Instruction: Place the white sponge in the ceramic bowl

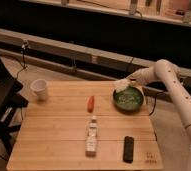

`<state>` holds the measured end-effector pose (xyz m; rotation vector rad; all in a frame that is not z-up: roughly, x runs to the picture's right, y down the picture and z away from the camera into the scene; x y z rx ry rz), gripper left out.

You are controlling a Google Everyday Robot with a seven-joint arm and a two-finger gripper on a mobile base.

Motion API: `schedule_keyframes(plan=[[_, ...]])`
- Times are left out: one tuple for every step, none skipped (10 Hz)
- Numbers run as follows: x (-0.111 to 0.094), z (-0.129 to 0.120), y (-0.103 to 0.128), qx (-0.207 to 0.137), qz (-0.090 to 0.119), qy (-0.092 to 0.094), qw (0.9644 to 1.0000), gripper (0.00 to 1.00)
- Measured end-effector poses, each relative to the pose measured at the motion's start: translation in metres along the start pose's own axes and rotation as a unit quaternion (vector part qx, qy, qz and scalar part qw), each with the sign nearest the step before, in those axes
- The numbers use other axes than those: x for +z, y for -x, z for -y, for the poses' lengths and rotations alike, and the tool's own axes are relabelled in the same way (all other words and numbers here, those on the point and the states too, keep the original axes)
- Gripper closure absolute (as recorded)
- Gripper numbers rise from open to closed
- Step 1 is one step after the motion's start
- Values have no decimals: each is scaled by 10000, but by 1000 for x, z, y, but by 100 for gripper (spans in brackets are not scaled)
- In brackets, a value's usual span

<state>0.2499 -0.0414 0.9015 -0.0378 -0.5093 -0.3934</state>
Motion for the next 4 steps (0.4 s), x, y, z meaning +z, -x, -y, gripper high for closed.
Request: schedule_keyframes(plan=[[0, 1, -1, 16, 4, -1, 10000, 22], [1, 1, -1, 8, 3, 4, 10000, 22], [1, 1, -1, 7, -4, 2, 10000, 22], [0, 1, -2, 7, -14, 0, 10000, 22]])
